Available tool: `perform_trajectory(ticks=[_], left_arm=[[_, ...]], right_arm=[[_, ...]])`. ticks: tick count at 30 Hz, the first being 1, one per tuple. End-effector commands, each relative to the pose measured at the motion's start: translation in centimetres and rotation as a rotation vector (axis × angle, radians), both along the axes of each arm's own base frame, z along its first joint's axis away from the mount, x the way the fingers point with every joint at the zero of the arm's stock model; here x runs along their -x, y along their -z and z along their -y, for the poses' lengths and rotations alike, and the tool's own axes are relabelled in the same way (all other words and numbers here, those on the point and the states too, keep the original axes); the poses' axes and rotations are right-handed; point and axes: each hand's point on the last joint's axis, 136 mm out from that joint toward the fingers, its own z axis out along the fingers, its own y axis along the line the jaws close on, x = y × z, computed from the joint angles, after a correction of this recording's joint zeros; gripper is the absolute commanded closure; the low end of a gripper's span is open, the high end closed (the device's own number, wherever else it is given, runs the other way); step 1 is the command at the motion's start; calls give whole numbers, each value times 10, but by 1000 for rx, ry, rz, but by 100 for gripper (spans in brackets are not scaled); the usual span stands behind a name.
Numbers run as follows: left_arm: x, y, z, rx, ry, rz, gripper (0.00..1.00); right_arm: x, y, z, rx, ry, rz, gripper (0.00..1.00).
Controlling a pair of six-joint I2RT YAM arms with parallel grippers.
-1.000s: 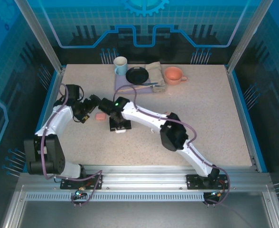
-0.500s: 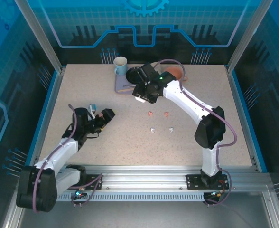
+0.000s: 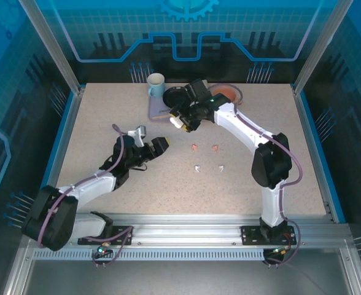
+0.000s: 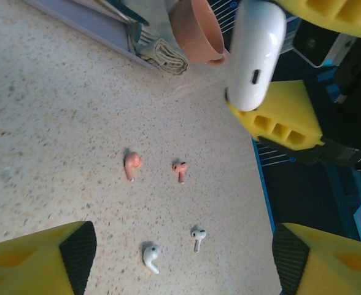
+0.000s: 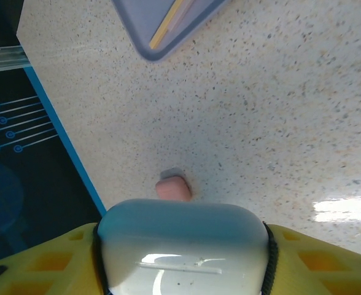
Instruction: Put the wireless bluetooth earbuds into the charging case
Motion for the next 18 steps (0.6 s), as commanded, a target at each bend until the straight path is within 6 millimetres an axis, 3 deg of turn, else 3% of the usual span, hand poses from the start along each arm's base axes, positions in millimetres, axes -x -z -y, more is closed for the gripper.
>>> perform_trajectory(ticks=[1,10,18], left_arm=[[-24,-34,5,22,-38,130,23],[-53,-45,14,58,-54,164,31],[-63,-47,16,66,-68,173,42]], right_arm=[[1,5,-16,-65,25,-51,47],[13,7,-29,-67,19,-67,47],[20,0,-32,-67,15,-57,47]])
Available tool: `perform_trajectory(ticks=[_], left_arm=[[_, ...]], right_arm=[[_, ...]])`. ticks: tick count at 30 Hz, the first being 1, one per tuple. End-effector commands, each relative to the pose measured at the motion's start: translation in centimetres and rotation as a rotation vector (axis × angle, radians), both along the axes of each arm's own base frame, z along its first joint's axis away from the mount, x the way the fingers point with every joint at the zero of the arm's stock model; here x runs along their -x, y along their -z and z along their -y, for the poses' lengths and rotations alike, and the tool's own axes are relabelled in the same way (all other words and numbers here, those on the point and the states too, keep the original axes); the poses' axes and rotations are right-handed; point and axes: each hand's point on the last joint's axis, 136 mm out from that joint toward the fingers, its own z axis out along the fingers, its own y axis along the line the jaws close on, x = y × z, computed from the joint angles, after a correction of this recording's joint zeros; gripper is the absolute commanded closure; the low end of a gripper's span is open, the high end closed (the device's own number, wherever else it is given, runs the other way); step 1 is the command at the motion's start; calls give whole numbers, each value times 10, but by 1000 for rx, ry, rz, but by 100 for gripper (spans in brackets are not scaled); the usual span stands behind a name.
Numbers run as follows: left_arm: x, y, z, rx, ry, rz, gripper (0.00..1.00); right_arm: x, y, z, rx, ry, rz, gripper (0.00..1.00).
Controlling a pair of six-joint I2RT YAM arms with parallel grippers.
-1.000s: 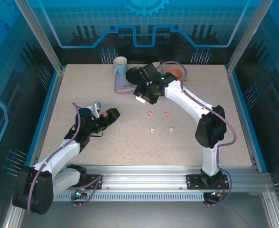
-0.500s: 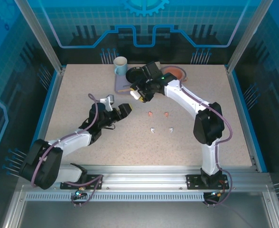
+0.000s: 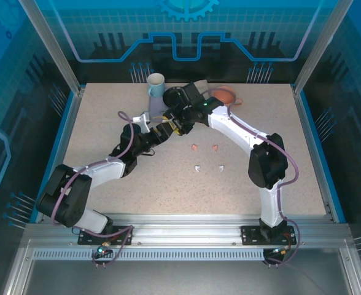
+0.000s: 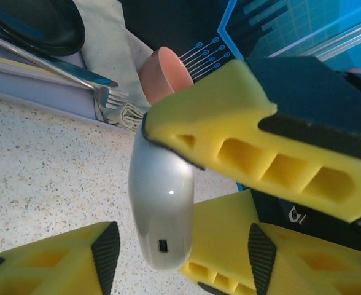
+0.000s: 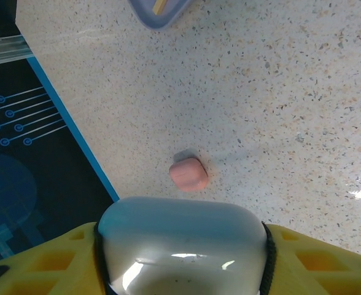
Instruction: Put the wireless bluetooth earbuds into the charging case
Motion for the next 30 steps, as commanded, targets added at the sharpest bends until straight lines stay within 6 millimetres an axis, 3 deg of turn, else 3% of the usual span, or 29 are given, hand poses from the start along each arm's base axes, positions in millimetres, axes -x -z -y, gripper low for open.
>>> perform_trajectory(ticks=[1,12,30], left_arm=[[-9,-19,1,21,-20,61,43],[-7,-19,0,17,-22,64,56],[-17,-16,5,13,-16,56,61]], right_arm=[[8,-4,-5,-15,-6,-7,47],[13,-8,-5,-20,-3,1,47],[16,-16,-5,-39,-5,12,47]])
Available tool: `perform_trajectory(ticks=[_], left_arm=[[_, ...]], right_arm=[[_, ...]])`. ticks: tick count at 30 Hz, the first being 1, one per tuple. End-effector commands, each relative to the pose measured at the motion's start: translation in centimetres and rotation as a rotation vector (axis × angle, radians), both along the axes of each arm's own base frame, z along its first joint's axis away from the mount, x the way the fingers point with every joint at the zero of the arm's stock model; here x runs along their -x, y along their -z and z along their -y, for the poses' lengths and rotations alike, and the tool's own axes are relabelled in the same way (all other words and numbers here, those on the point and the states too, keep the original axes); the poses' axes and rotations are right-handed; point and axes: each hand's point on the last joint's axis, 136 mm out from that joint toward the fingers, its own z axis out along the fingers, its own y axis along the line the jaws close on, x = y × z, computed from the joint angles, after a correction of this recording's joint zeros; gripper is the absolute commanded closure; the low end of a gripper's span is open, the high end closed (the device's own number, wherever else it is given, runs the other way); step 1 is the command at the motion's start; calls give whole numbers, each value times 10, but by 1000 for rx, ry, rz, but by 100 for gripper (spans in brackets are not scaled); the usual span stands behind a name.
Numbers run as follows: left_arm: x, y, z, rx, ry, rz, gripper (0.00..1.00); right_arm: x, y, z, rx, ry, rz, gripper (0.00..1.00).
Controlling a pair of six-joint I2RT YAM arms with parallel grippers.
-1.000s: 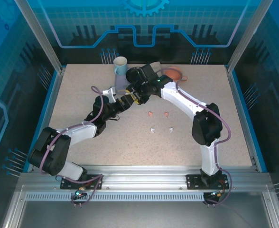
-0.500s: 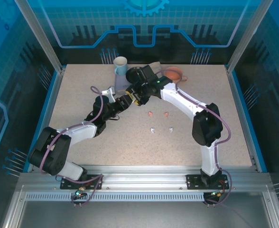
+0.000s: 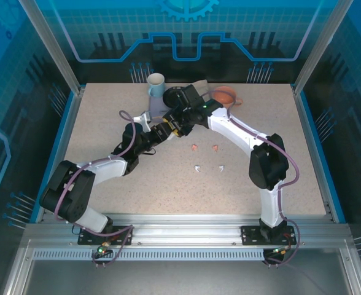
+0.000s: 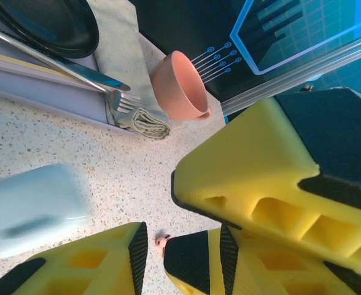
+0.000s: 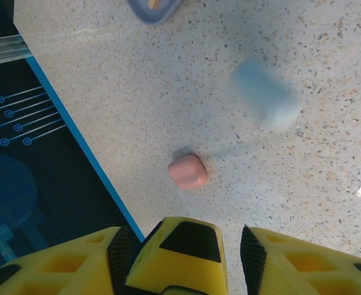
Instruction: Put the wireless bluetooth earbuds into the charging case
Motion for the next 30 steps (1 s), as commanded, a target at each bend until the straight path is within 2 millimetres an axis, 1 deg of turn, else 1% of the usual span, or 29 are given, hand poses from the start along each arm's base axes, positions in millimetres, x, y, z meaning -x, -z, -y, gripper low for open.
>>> perform_trajectory(ticks=[1,4,7,9,11,14,15,16,17,19,21,22,24,25,27,30], left_arm=[[-7,-26,6,18,11,80,61],[-7,-25,6,13,14,78,61],[0,-27,3,10,8,80,57],[5,-27,-6,-2,-22,70,48],[10,-27,-17,-26,-62,53,40],[15,-26,-46,-69,-165,1,18],[16,-23,-59,-79,-207,-28,11],[17,-21,-71,-86,-241,-59,6],[17,-18,-84,-90,-273,-94,2],[16,-12,-102,-92,-300,-156,1],[16,-8,-115,-96,-307,-209,1],[15,-8,-119,-102,-305,-221,1],[15,-6,-124,-133,-299,-251,1],[14,-6,-124,-145,-292,-262,1],[12,-5,-123,-162,-274,-280,1],[9,-4,-122,-165,-266,-286,1]], right_arm=[[11,-19,-2,-29,-12,17,47],[11,-17,3,-16,-3,17,46],[9,-12,21,37,20,20,45],[8,-6,41,103,38,39,42],[8,5,60,184,37,36,36],[9,24,82,309,7,19,29],[7,29,85,343,-11,23,27],[5,34,87,376,-25,25,26],[2,40,87,413,-49,30,25],[-9,51,82,474,-130,52,22],[-27,60,67,514,-265,93,21],[-33,64,64,538,-319,92,21],[-43,79,56,588,-432,84,20],[-45,86,54,601,-461,74,20],[-49,93,50,604,-496,73,20],[-48,109,49,600,-499,49,21]])
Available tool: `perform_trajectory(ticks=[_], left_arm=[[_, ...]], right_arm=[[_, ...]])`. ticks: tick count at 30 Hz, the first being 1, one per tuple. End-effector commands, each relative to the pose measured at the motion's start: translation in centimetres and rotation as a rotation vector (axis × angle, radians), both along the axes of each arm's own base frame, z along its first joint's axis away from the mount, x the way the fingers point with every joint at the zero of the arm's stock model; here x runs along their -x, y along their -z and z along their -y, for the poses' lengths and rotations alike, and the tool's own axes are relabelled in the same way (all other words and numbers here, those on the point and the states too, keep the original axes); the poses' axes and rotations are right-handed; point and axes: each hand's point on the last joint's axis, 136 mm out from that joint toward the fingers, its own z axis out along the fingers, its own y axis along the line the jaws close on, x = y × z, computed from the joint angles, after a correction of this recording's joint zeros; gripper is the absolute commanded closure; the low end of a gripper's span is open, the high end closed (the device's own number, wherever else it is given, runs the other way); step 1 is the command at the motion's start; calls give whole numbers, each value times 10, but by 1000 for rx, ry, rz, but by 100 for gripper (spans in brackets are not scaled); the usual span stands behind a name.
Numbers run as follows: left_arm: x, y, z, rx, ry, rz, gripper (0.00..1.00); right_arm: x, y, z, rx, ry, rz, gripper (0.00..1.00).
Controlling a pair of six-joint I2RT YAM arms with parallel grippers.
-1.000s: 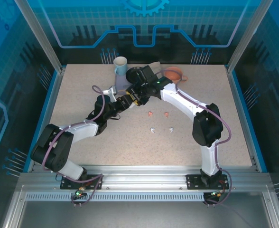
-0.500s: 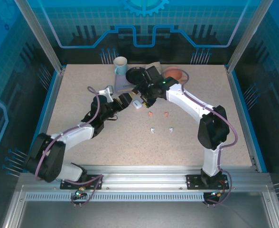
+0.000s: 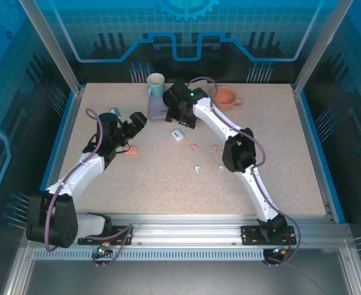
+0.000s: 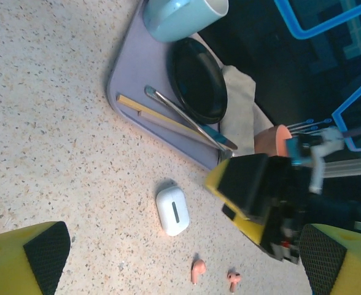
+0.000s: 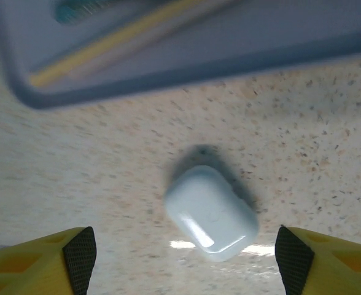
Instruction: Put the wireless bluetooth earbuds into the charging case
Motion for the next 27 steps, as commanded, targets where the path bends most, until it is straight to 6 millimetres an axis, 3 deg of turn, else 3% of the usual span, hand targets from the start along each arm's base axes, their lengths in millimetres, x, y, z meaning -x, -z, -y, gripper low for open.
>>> perform_trajectory(ticks=[1,11,16,20,24,27], left_arm=[[2,5,3,-17,44,-50,1],[-5,8,6,-2,51,-60,1],[-7,11,5,0,45,-66,1],[-8,12,5,-8,47,-74,1],[-6,5,-2,-33,36,-77,1],[-5,-2,-17,-35,6,-67,1]], right_arm=[[23,15,12,78,-86,-81,21],[3,37,-15,-13,-184,-33,23],[10,50,-37,-81,-244,-60,26],[41,37,-64,-85,-358,-61,30],[113,2,-92,-55,-526,-43,30],[143,-25,-80,21,-559,37,24]])
